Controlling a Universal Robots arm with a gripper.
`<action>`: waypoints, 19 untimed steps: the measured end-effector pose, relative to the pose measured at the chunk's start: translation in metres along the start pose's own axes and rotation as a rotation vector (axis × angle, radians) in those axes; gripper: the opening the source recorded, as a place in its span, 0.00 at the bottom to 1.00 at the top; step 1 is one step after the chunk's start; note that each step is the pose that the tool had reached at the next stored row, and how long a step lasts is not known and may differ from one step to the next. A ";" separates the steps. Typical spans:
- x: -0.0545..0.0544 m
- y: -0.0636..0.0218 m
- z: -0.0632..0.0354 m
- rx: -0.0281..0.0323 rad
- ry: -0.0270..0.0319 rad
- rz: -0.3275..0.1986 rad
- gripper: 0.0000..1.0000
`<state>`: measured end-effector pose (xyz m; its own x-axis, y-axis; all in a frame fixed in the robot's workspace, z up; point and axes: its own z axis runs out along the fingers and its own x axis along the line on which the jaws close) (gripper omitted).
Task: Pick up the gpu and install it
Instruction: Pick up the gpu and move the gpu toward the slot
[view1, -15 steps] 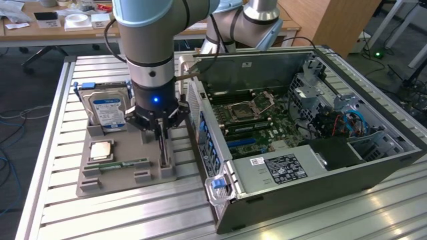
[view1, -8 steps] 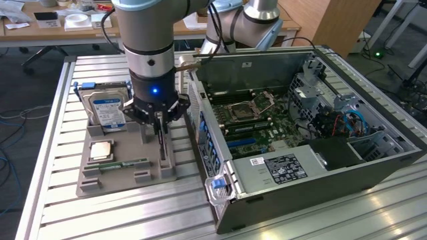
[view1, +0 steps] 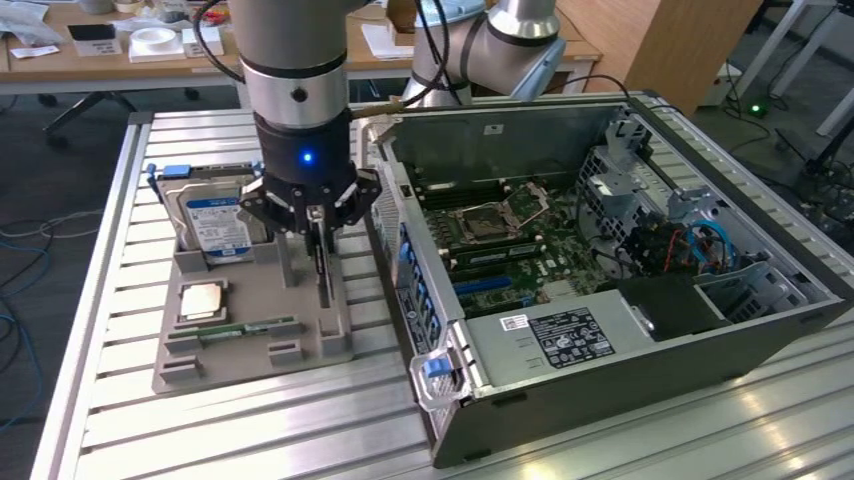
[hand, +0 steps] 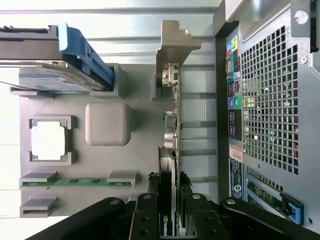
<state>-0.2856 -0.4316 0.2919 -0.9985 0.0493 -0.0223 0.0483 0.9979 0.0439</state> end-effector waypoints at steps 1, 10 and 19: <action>0.000 0.0001 -0.0025 0.0002 0.0001 0.000 0.26; -0.001 0.0021 -0.0470 0.0031 -0.0001 0.000 0.26; -0.002 0.0037 -0.0838 0.0031 -0.0002 0.000 0.26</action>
<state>-0.2856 -0.4316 0.3759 -0.9985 0.0493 -0.0225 0.0483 0.9980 0.0408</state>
